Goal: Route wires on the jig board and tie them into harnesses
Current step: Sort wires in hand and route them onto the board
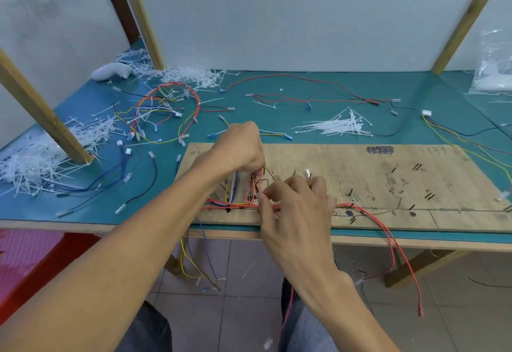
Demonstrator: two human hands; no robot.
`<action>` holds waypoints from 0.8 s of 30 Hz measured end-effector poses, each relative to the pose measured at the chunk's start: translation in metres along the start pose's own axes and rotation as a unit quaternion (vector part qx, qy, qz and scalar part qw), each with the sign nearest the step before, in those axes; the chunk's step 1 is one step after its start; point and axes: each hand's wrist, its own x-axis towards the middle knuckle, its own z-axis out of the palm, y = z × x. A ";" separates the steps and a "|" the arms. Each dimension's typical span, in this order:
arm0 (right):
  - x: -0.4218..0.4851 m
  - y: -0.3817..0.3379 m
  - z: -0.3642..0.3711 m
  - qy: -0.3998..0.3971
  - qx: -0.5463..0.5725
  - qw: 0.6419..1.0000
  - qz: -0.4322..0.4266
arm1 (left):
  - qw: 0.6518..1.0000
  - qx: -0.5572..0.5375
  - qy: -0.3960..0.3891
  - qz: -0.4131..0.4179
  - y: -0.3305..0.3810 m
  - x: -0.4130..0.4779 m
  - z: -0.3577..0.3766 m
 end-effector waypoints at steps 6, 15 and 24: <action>0.003 0.015 -0.012 -0.066 0.040 0.997 -0.020 | 0.997 0.068 -0.004 0.047 0.001 0.003 0.004; 0.007 0.022 -0.019 -0.095 0.167 0.981 0.032 | 0.998 0.048 -0.043 0.017 -0.002 0.007 0.004; -0.001 0.012 -0.017 -0.199 0.268 0.941 0.056 | 0.999 0.012 -0.038 -0.021 -0.007 0.013 0.009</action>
